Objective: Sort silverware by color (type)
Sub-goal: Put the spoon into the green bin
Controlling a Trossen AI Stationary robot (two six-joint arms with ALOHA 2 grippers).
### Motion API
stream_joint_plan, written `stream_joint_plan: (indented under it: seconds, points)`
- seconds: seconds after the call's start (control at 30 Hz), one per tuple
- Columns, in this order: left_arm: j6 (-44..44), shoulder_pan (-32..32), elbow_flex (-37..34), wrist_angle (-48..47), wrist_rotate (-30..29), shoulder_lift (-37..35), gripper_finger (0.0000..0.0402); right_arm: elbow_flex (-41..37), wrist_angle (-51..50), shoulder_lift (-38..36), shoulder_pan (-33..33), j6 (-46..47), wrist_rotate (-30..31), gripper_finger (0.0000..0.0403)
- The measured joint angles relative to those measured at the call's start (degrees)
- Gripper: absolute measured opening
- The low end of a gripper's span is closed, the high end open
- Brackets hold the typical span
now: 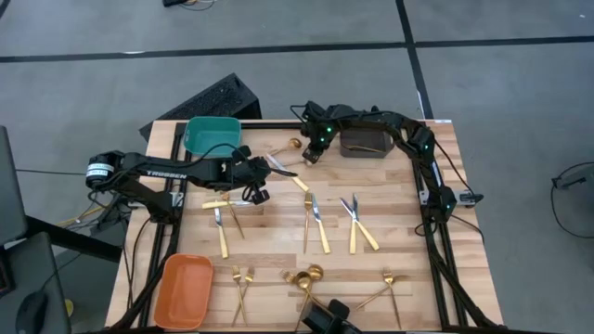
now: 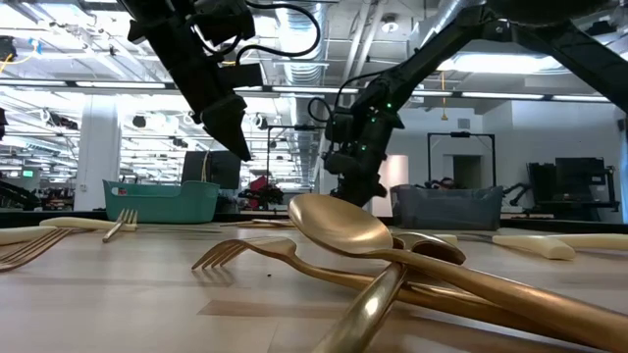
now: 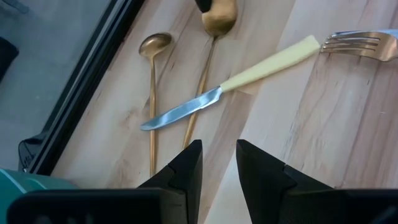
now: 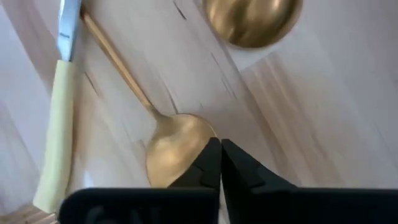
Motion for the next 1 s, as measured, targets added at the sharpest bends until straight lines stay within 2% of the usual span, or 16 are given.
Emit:
stream_joint_plan:
  seconds: [0.23, 0.33, 0.5, 0.77, 0.87, 1.0]
  points:
    - [-0.04, -0.02, 0.0, -0.33, -0.02, 0.0, 0.0087, -0.07, -5.63, -0.15, -0.02, -2.3, -2.36, 0.0181]
    - [0.13, -0.02, 0.0, -0.15, -0.04, 0.0, 0.0087, -0.07, -7.28, -0.13, 0.59, -2.72, -2.35, 0.0201]
    - [0.24, -0.02, 0.0, -0.02, -0.07, -0.02, 0.0087, -0.07, -8.16, -0.02, 2.55, -4.17, -2.65, 0.0163]
    - [0.83, -0.02, 0.0, 0.0, -0.11, -0.02, 0.0087, -0.04, -8.88, -0.68, 3.76, -6.34, -2.79, 0.0027]
    - [2.87, 0.38, 0.0, 0.5, -0.05, -0.02, 0.0087, -0.25, -10.87, -2.06, 4.01, -7.44, -0.49, 0.0024]
    - [6.21, 1.27, 0.0, 3.28, 1.69, -0.02, 0.0087, -0.1, -11.26, -6.76, 5.12, -6.96, 9.27, 0.0025]
